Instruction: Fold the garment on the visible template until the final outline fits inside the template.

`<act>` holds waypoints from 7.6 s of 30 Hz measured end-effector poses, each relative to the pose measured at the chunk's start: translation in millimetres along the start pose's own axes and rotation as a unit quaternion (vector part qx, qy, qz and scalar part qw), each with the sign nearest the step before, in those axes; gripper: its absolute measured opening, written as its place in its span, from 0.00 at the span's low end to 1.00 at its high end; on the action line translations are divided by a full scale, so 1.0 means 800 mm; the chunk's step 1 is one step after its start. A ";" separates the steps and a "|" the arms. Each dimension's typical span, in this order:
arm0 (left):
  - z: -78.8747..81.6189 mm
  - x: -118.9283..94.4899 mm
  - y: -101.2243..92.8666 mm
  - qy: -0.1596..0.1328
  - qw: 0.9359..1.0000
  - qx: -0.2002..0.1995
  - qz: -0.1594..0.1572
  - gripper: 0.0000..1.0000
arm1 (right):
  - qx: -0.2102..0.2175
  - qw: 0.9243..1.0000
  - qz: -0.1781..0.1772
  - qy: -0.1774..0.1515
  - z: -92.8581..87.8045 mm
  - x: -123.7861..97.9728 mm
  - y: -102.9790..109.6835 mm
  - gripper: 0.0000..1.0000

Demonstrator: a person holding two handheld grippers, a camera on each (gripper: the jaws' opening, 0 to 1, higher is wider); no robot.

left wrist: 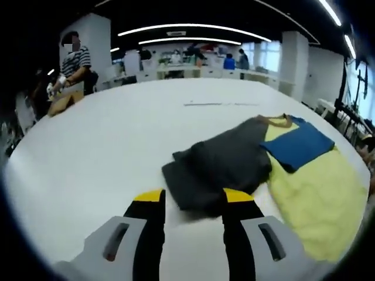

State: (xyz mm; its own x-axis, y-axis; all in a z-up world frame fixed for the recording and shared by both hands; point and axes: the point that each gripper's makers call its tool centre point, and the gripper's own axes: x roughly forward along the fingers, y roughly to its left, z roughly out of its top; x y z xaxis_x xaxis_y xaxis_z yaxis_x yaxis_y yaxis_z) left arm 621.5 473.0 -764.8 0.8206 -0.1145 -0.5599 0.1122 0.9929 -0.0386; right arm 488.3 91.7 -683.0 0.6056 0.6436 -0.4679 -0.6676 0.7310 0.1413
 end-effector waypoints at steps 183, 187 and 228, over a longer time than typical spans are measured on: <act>-0.023 -0.090 0.151 -0.011 0.974 -0.175 0.142 0.00 | -0.009 1.000 -0.025 -0.004 -0.009 -0.016 0.006 0.99; -0.011 -0.089 0.148 -0.018 0.977 -0.164 0.136 0.00 | -0.011 1.000 -0.021 -0.007 -0.007 -0.015 0.011 0.99; 0.067 -0.058 0.073 -0.072 0.991 -0.113 0.032 0.00 | -0.021 1.000 -0.009 -0.005 -0.006 -0.010 0.016 0.99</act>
State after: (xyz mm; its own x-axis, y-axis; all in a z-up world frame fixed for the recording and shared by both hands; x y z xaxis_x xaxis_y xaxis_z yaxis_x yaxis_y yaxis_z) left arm 620.1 534.7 -696.6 0.8949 -0.0380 -0.4446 -0.0575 0.9782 -0.1993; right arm 472.8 95.0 -681.3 0.6216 0.6329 -0.4616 -0.6743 0.7322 0.0958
